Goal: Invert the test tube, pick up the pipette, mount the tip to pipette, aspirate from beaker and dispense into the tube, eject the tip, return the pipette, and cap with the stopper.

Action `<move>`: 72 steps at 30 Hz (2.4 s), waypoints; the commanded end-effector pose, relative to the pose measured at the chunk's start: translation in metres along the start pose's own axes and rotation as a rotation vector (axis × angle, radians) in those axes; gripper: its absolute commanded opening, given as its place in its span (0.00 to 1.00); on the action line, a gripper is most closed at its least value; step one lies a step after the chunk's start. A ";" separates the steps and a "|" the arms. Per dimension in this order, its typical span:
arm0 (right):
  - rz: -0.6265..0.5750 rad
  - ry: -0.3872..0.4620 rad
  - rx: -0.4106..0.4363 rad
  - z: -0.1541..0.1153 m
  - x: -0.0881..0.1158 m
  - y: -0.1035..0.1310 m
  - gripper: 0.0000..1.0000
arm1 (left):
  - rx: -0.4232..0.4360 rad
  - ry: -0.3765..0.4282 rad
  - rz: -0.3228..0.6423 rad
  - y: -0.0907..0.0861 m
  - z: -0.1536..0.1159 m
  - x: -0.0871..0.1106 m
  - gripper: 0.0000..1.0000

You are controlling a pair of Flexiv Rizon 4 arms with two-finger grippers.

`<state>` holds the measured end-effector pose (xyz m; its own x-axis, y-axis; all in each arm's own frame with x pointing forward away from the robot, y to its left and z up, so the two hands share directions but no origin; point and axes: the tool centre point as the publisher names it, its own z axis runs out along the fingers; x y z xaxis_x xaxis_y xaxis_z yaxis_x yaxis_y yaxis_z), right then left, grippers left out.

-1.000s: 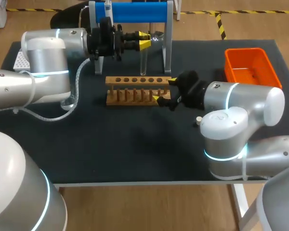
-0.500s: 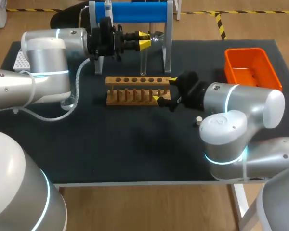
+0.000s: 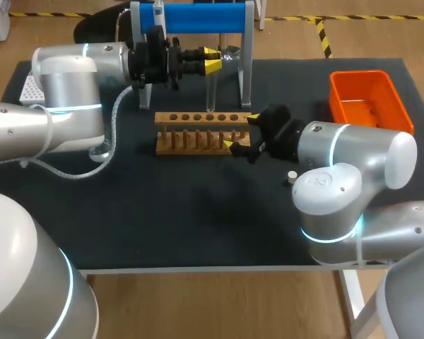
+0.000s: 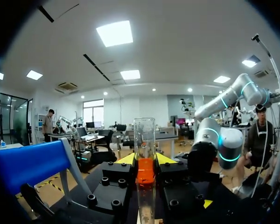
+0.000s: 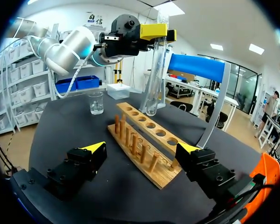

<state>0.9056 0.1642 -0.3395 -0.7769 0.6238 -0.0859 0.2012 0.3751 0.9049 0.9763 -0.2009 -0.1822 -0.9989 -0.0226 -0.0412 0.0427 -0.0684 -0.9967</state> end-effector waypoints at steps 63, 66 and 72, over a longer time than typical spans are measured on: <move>0.001 0.001 0.002 0.000 0.000 0.000 1.00 | 0.037 -0.025 -0.032 0.034 -0.006 -0.008 0.00; 0.001 0.001 0.002 0.000 0.000 0.000 1.00 | 0.039 -0.027 -0.031 0.035 -0.007 -0.008 0.00; 0.001 0.001 0.002 0.000 0.000 0.000 1.00 | 0.047 -0.032 -0.016 0.036 -0.006 -0.008 0.00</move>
<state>0.9056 0.1651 -0.3400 -0.7759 0.6249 -0.0861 0.2008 0.3740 0.9054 0.9838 -0.1965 -0.2154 -0.9982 -0.0569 -0.0210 0.0271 -0.1089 -0.9937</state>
